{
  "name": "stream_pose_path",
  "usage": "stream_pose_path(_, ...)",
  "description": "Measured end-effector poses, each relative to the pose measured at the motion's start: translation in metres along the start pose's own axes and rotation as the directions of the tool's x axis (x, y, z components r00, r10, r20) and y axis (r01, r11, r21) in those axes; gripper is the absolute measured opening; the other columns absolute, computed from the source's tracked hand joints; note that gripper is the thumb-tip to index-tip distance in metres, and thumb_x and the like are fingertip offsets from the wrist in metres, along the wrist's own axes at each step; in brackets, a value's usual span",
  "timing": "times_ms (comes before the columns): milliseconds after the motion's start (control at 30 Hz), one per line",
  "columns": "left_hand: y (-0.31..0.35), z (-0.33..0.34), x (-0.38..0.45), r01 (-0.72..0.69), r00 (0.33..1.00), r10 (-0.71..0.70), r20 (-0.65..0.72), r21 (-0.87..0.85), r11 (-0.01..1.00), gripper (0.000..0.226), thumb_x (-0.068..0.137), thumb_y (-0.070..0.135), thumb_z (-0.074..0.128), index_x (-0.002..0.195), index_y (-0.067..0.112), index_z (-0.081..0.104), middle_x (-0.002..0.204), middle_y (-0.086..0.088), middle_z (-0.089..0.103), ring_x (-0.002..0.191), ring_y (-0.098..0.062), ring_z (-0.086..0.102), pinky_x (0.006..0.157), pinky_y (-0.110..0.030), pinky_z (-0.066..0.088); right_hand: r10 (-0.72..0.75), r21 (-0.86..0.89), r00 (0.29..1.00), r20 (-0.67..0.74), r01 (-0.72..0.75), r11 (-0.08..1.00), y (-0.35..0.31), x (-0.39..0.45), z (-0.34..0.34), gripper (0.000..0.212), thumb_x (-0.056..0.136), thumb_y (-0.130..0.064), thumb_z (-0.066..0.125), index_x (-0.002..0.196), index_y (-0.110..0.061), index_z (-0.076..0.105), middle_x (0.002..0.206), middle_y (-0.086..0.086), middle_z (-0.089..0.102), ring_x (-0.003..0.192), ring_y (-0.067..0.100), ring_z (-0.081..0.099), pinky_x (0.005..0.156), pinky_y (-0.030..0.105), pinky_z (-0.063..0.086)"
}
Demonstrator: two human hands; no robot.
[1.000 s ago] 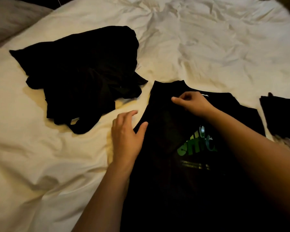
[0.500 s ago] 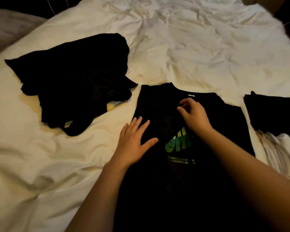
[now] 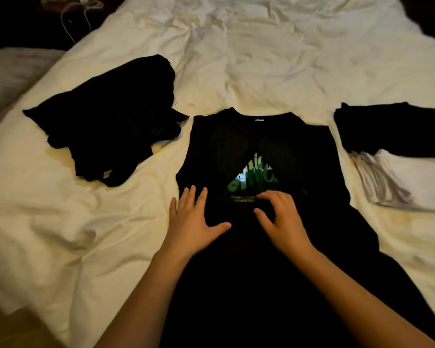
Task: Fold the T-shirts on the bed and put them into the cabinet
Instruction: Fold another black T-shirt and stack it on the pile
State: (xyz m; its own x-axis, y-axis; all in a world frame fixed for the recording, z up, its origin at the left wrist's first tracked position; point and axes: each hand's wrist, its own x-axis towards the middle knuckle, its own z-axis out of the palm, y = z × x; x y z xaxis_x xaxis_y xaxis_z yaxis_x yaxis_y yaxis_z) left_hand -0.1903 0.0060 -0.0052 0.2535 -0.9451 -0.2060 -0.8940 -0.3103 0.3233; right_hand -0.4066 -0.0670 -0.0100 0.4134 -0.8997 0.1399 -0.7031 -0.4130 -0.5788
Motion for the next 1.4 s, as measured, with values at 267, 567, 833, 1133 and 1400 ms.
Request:
stream_pose_path(267, 0.001, 0.016, -0.063, 0.000, 0.997, -0.009, -0.080, -0.107, 0.994, 0.069, 0.097, 0.036, 0.052, 0.158, 0.021, 0.025, 0.166, -0.006, 0.016, 0.153, -0.022, 0.010, 0.124, -0.038, 0.012, 0.051, -0.012, 0.992, 0.118, -0.050, 0.999, -0.002, -0.074, -0.006, 0.039, 0.095, -0.039, 0.061, 0.132, -0.031, 0.055, 0.140, -0.010, 0.047, 0.135, 0.005, 0.033, 0.108, 0.020, 0.024)
stream_pose_path(567, -0.018, 0.048, -0.129, -0.191, 0.953, 0.157, -0.260, -0.111, 0.975, 0.061, 0.093, 0.031, 0.067, 0.148, 0.019, 0.044, 0.156, -0.007, 0.037, 0.149, -0.025, 0.025, 0.122, -0.043, 0.019, -0.086, -0.035, 0.988, 0.129, 0.092, 0.995, -0.003, -0.162, 0.009, 0.031, 0.088, -0.036, 0.068, 0.115, -0.020, 0.068, 0.129, 0.001, 0.058, 0.124, 0.022, 0.051, 0.103, 0.042, 0.046)
stream_pose_path(833, -0.008, 0.062, -0.183, -0.527, 0.826, 0.493, -0.272, -0.064, 0.848, 0.018, 0.083, 0.010, 0.073, 0.096, 0.022, 0.075, 0.104, 0.010, 0.070, 0.100, -0.009, 0.059, 0.083, -0.032, 0.053, -0.132, -0.125, 0.969, 0.210, 0.160, 0.979, 0.004, -0.206, -0.021, 0.029, 0.083, -0.050, 0.067, 0.097, -0.025, 0.069, 0.099, -0.009, 0.066, 0.092, 0.015, 0.061, 0.076, 0.032, 0.050)
stream_pose_path(1133, 0.008, 0.053, -0.221, -0.361, 0.932, 0.361, 0.005, -0.010, 0.932, 0.062, 0.081, 0.075, 0.042, 0.120, 0.035, 0.070, 0.129, 0.023, 0.061, 0.119, 0.002, 0.047, 0.088, -0.017, 0.042, -0.132, -0.037, 0.902, 0.412, 0.161, 0.986, 0.031, -0.236, -0.067, 0.057, 0.077, -0.073, 0.057, 0.112, -0.031, 0.067, 0.115, -0.017, 0.055, 0.106, 0.002, 0.048, 0.090, 0.010, 0.038)
stream_pose_path(1400, 0.010, 0.052, -0.234, -0.352, 0.934, 0.352, -0.054, 0.005, 0.936, 0.036, 0.089, 0.054, 0.062, 0.115, 0.032, 0.074, 0.119, 0.017, 0.068, 0.117, -0.005, 0.056, 0.088, -0.025, 0.049, -0.127, -0.109, 0.885, 0.448, 0.194, 0.975, 0.036, -0.244, -0.073, 0.053, 0.085, -0.055, 0.065, 0.132, -0.033, 0.058, 0.135, -0.015, 0.046, 0.125, 0.004, 0.040, 0.107, 0.024, 0.036)
